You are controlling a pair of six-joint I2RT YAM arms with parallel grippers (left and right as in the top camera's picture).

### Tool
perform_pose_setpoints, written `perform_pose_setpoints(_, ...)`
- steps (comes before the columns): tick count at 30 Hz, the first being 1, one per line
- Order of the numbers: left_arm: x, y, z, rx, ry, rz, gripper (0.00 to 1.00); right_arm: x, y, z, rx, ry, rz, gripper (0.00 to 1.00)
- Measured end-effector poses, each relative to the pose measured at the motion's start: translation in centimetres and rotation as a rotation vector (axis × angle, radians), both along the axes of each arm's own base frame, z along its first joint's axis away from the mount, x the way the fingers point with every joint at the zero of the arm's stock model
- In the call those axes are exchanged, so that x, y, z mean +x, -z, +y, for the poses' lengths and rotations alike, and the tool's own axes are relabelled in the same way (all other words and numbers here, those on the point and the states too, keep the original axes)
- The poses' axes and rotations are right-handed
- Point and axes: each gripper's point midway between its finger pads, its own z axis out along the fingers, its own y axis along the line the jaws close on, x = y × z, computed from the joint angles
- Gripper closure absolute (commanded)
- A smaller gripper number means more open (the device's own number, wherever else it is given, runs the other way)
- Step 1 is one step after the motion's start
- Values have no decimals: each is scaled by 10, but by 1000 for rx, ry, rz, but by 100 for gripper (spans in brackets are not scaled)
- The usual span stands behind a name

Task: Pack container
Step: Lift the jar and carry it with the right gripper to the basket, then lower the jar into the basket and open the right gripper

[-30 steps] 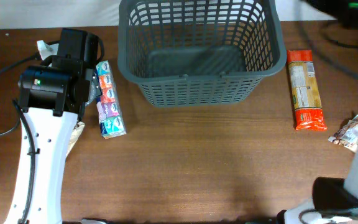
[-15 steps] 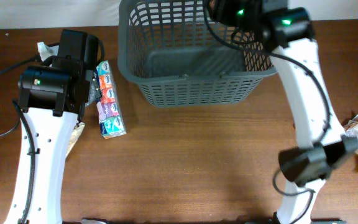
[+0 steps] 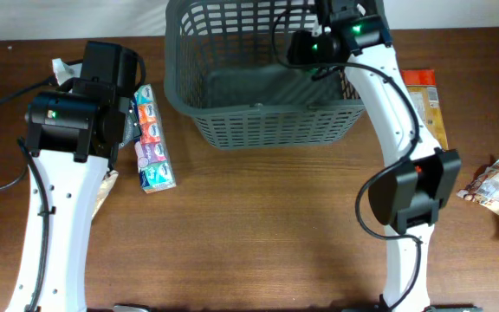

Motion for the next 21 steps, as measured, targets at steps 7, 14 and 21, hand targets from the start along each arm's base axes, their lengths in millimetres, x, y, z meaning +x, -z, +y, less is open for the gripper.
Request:
perform_pose_setpoints(7,0,2,-3,-21,9,3,0,-6,37,-14,-89,31,93,96)
perform_pose_setpoints(14,0,3,-5,-29,12,5,0,-19,76,-28,-149,49,217,96)
perform_pose_setpoints(21,0,3,-5,-31,13,5,0,-28,96,-49,-171,80,303,96)
